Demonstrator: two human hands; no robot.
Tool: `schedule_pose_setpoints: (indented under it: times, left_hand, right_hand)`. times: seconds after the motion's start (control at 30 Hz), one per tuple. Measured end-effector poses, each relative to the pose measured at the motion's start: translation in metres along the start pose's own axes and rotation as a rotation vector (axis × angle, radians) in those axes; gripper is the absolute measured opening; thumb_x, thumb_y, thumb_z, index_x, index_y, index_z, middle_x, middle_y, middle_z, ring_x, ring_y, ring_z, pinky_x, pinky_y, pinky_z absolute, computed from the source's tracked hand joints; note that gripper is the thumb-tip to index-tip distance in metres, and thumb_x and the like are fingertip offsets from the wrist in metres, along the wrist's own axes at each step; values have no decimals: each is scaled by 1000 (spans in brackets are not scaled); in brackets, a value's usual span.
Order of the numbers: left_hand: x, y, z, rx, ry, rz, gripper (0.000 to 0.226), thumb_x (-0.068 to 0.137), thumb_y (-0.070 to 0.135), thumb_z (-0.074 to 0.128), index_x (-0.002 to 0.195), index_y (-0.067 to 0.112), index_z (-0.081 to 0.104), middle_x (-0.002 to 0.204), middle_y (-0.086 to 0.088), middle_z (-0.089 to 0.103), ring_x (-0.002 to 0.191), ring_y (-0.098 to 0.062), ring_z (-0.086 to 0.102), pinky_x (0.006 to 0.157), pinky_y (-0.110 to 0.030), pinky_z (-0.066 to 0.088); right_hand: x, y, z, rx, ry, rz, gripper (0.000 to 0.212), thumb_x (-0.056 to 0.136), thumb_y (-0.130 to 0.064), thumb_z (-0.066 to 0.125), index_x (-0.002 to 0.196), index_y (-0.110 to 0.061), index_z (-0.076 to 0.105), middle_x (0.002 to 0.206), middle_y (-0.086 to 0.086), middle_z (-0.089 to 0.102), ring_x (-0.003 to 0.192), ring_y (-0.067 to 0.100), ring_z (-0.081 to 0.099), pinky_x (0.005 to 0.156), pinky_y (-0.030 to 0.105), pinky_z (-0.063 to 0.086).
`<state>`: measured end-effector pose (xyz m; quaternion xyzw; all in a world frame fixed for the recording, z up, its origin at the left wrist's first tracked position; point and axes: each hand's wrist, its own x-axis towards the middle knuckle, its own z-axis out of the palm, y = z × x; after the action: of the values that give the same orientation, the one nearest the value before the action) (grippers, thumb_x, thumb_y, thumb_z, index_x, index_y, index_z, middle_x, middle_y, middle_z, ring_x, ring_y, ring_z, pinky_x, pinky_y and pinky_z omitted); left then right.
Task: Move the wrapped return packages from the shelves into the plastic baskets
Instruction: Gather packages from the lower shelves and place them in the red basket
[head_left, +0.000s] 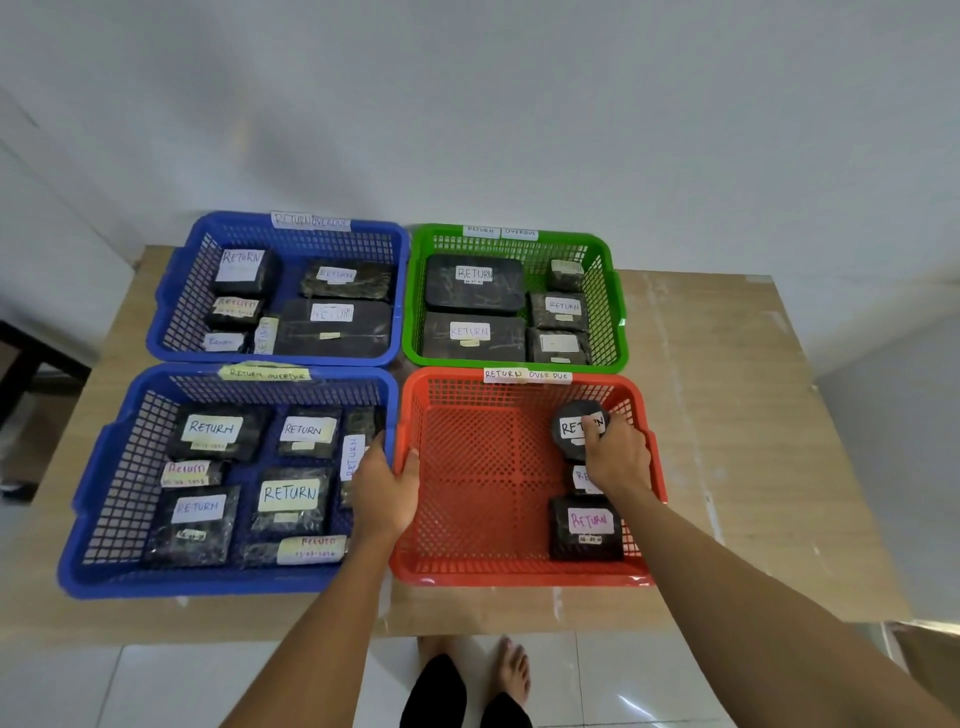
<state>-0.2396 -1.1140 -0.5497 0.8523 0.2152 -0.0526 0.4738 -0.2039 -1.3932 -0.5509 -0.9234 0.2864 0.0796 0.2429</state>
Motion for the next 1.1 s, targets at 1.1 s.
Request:
schedule_pose_setpoints:
  times: [1.1]
  left_hand:
    - [5, -10, 2, -29, -27, 2, 30, 100, 28, 59, 129, 20, 61, 97, 3, 70, 82, -16, 69, 80, -43, 61]
  right_hand:
    - [-26, -2, 5, -486, 34, -321, 90, 93, -77, 37, 161, -19, 25, 167, 11, 26, 152, 35, 28, 118, 53, 31]
